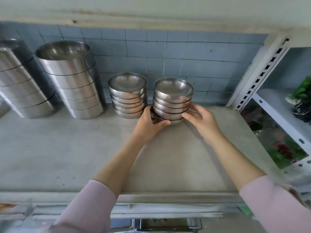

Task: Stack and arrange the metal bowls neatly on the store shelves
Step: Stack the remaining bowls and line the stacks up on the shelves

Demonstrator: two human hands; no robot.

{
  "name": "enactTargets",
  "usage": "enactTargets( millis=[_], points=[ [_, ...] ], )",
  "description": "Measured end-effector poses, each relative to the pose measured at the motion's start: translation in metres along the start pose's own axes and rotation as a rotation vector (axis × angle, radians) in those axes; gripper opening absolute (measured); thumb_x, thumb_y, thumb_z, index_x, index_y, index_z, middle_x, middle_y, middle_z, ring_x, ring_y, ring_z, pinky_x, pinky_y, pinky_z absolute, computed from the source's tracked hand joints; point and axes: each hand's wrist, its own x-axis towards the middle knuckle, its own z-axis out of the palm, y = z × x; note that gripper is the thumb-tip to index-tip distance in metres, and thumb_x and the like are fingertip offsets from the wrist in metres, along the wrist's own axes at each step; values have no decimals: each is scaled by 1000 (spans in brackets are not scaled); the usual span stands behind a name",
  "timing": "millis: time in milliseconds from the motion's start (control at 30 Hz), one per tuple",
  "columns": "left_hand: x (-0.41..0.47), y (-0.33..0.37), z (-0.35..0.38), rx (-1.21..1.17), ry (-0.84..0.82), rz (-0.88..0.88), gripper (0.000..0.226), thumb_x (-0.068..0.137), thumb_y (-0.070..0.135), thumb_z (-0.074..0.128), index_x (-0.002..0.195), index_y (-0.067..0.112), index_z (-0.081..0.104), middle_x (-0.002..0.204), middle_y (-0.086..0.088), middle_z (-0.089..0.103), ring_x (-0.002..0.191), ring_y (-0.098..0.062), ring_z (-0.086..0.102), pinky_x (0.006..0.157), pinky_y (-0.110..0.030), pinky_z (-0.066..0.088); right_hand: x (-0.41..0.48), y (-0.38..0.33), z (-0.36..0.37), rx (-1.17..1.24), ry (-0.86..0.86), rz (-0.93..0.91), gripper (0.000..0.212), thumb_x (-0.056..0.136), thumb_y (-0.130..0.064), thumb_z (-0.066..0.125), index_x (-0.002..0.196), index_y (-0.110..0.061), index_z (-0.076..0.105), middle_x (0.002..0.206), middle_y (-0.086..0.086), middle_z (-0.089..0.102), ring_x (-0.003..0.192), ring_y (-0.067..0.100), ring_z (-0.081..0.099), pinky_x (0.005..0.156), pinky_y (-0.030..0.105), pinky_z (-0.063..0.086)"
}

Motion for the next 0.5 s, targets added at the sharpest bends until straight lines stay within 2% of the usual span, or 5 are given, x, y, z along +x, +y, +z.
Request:
enactTargets(
  millis=[100,233,400,500],
  points=[
    [4,2,8,-11,27,3,88,70,36,86,138,13,35,119,9,52,110,-11,56,85,-14,38,9,2,0,5,-15,-6,46,86,-6,71,130,-8,59,125,0,66,116,11,63,104,29,46],
    [12,7,14,-24,36,-9,89,74,31,83,142,12,29,129,2,52,121,-17,53,95,-23,38,20,6,-4,4,-41,-18,46,89,-6,68,134,-6,56,126,0,66,115,4,62,100,22,46],
    [18,7,20,2,58,-21,89,77,31,81,145,10,28,136,-5,52,123,-18,51,91,-19,34,27,11,-5,-16,-47,-32,46,91,-8,66,135,-9,56,128,-2,65,116,6,61,106,30,45],
    [20,6,20,8,56,-26,89,77,32,81,145,10,28,137,-7,52,125,-19,51,95,-23,36,29,13,-6,-20,-56,-31,46,90,-9,67,135,-9,56,130,0,64,118,9,61,109,39,43]
  ],
)
